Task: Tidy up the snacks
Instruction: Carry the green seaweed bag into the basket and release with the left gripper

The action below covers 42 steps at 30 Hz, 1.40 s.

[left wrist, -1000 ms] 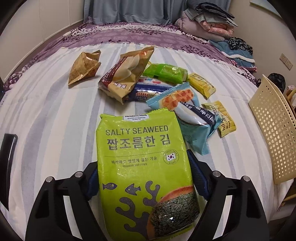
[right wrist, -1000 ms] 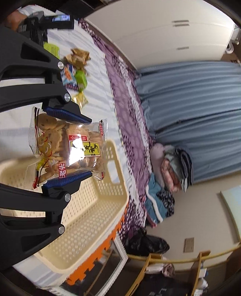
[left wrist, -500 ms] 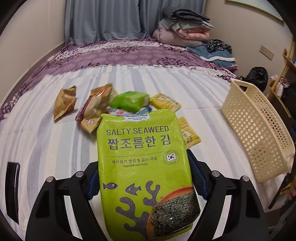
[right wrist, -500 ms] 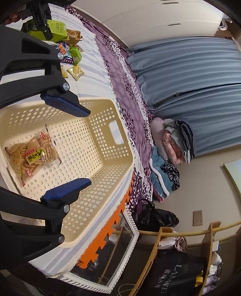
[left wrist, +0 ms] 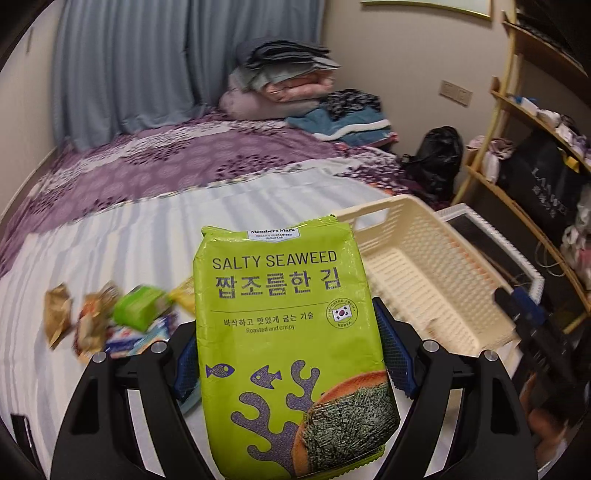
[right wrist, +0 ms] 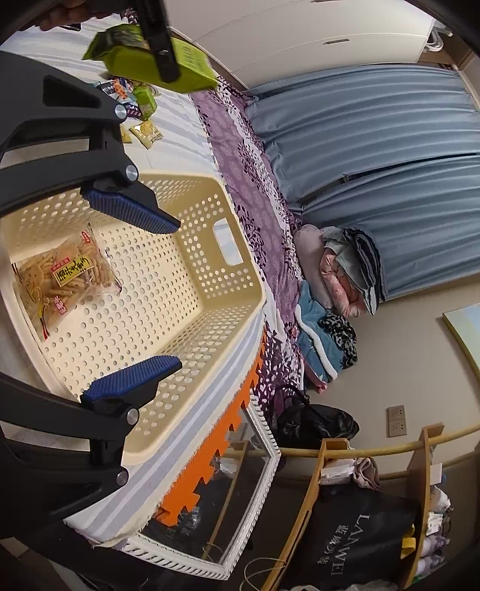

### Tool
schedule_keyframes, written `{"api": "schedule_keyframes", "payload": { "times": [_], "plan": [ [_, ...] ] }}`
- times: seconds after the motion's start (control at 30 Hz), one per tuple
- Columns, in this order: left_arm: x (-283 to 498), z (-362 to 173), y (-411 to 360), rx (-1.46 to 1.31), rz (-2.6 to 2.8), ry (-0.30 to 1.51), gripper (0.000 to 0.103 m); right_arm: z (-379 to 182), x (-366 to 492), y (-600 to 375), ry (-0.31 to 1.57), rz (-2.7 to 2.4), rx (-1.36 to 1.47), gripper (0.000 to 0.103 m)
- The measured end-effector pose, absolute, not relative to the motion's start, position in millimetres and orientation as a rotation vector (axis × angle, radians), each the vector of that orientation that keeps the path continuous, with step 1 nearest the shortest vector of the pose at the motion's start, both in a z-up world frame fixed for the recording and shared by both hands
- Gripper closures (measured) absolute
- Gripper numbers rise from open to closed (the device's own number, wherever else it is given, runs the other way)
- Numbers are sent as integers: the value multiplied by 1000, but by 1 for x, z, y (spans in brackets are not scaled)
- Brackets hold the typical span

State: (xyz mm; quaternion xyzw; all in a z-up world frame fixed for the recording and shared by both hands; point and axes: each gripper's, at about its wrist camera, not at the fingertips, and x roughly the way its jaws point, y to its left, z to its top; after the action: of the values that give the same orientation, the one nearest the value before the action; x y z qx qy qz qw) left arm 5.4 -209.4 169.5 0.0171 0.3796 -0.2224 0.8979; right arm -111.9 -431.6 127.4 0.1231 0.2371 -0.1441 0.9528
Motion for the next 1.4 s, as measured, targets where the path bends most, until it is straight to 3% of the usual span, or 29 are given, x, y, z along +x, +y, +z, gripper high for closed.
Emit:
{"api": "schedule_keyframes", "payload": {
  "times": [0.27,0.5,0.6,0.63,1.23,1.4],
  "plan": [
    [13,190,-291,60,-609,752,22,127,-113,-442,499,-296,257,35],
    [31,174,-341,71,-669,793,21,122,-111,-448,519,-304,265,35],
    [42,162,-351,54,-695,840,11,121,-110,-450,525,-308,270,35],
    [44,159,-351,48,-688,842,3,120,-109,-451,526,-310,271,34],
    [46,156,-300,14,-596,848,3,128,-103,-429,527,-283,246,33],
    [39,156,-281,-5,-583,848,3,133,-104,-418,521,-273,225,28]
  ]
}}
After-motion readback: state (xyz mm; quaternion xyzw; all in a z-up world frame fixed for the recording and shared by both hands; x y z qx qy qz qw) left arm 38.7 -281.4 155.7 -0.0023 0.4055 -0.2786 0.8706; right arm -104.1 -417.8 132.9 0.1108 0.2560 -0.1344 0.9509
